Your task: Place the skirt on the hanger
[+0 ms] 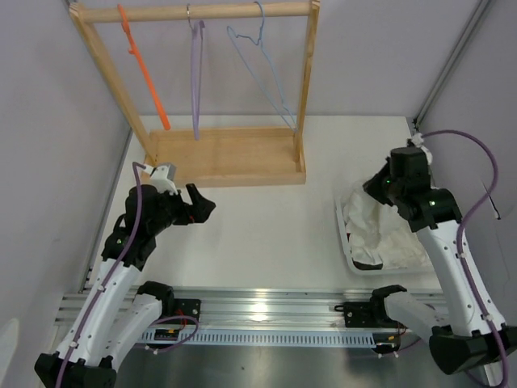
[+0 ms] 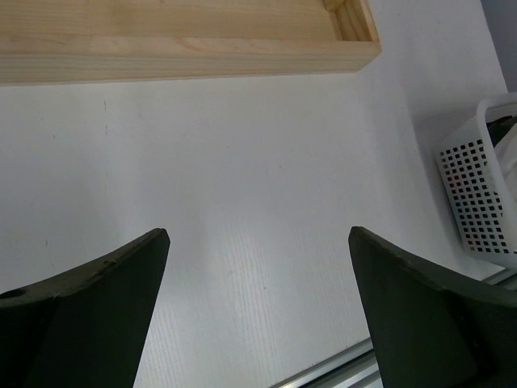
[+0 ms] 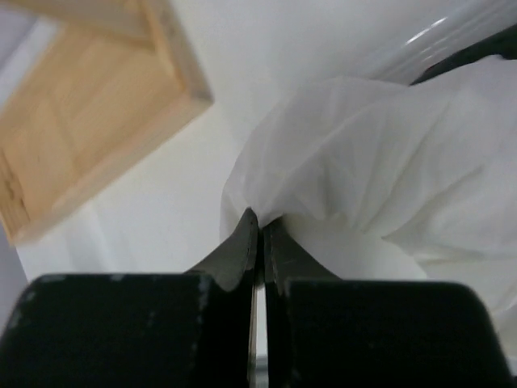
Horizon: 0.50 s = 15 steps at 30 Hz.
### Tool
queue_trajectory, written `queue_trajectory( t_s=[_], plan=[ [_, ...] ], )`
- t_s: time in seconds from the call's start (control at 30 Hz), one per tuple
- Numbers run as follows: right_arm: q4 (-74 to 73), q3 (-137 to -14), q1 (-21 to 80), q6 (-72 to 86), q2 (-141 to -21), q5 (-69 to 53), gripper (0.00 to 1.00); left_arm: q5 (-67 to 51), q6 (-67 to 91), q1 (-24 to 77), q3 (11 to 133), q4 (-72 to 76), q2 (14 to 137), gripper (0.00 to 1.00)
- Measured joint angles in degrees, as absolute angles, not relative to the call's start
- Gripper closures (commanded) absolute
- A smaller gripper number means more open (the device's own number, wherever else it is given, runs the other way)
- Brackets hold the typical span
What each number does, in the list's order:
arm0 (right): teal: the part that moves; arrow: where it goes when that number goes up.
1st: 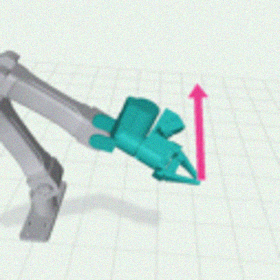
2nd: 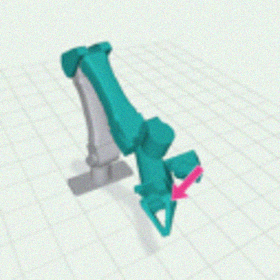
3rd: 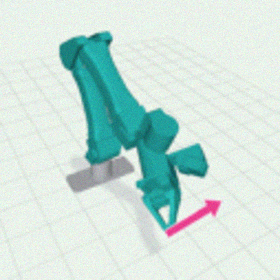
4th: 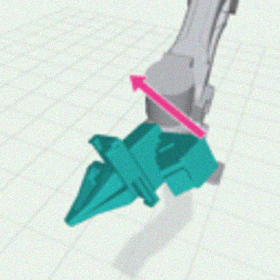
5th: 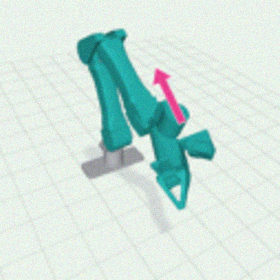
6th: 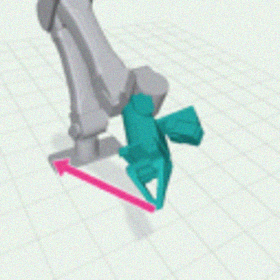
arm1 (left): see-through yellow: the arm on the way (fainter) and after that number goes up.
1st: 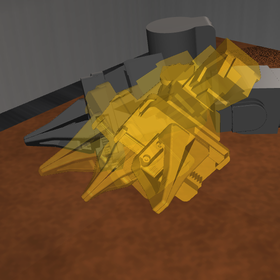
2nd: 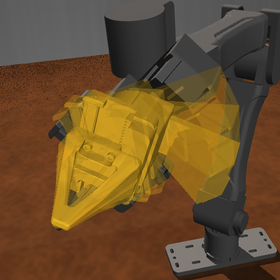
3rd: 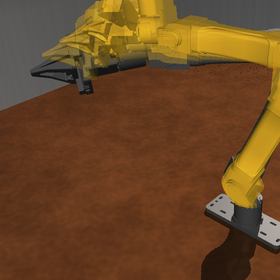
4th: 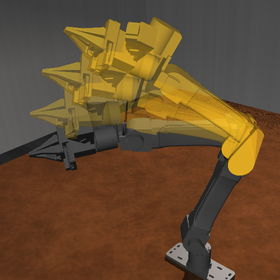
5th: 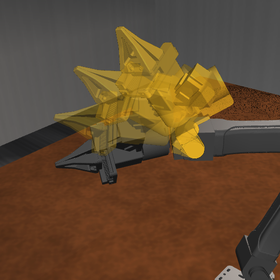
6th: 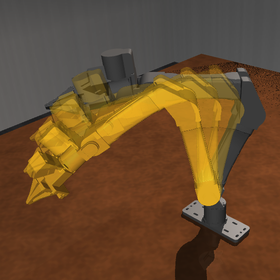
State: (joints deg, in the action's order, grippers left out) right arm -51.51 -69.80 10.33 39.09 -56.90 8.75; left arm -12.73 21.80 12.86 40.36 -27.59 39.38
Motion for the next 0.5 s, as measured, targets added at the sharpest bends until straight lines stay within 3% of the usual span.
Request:
queue_trajectory(
  t_s=[0.27, 0.5],
  plan=[
    [-51.72, -78.85, 39.53, 42.94, -70.85, 20.62, 1.00, -14.06, 21.39, 13.17, 43.97, -27.53, 39.38, 0.01],
    [-50.22, -86.67, 50.92, 43.03, -84.55, 23.16, 1.00, -14.24, 21.41, 13.43, 44.05, -27.59, 39.72, 0.02]
  ],
)
